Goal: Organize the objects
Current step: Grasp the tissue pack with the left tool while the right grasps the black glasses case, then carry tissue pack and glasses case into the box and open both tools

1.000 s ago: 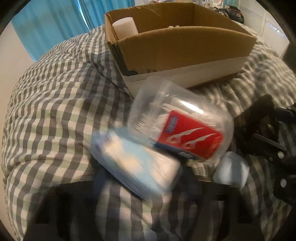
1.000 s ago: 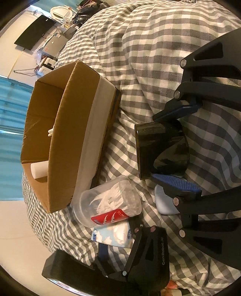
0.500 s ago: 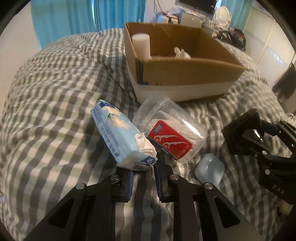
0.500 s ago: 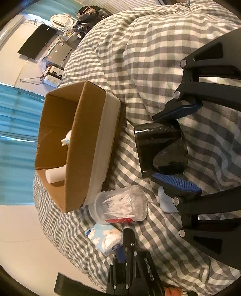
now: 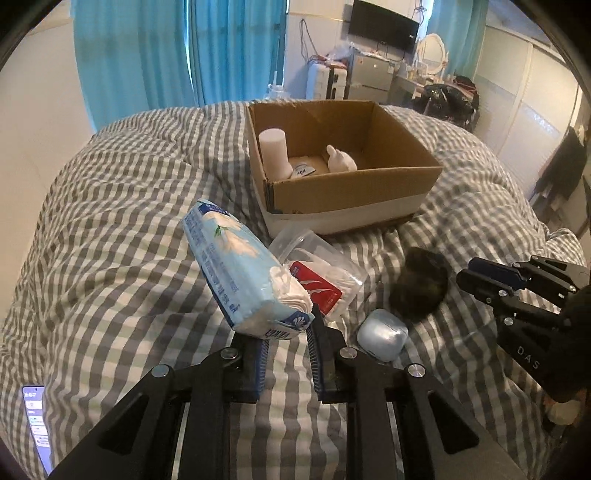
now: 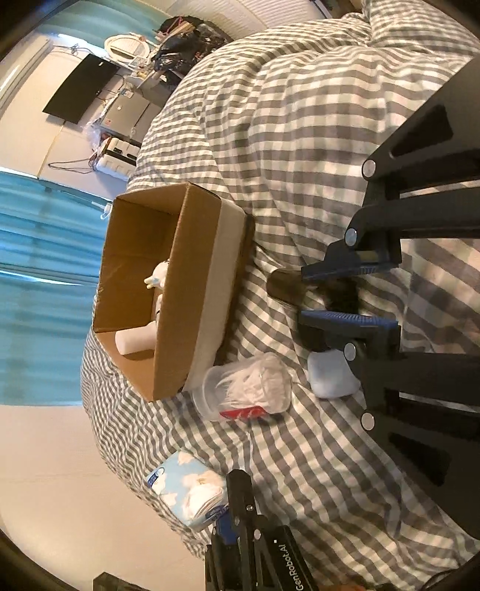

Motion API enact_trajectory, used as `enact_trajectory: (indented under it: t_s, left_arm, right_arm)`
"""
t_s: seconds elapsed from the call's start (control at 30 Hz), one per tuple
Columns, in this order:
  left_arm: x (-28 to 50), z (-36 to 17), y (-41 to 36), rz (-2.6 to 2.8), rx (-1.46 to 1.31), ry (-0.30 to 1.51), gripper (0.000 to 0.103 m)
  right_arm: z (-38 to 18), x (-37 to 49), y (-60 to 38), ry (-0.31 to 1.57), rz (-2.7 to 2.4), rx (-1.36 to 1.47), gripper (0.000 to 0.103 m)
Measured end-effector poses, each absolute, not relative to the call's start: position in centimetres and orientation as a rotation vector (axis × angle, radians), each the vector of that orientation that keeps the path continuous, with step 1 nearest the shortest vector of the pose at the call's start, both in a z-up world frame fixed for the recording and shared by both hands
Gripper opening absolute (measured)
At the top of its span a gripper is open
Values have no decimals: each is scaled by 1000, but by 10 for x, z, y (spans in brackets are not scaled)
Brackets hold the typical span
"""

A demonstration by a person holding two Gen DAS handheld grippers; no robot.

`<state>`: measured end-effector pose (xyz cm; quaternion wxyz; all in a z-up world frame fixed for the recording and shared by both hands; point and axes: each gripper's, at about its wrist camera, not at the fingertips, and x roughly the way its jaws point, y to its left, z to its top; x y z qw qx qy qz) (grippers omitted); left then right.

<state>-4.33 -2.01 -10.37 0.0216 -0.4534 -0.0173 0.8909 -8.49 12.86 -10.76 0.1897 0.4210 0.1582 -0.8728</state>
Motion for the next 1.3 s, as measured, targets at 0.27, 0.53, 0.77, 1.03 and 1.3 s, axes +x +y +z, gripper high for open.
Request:
enact_trajectory:
  t_s: [0.27,0.53,0.77,1.03,1.3]
  left_arm:
    - [-36,-101,-26,2779,-1396,-76,19]
    - [-55,-114,-29,2774,-1433,-76,19]
    - [-74,-118,-27,2761,-1431,-66,19]
    - [-77,-116,-23,2747,-1422,-62,19]
    - [-66,-89,-21,2774,-1347,-64,19]
  right_arm:
    - [-102,-82,134,397,-2469,1173,21]
    - [-121,-105,123,432,-2442,1247,54]
    - [-149,-145,113,457,-2389,1377,60]
    - [-167,-151,109,456,-2340,1437,21]
    - [-126,-123,110,503,-2390,1285,8]
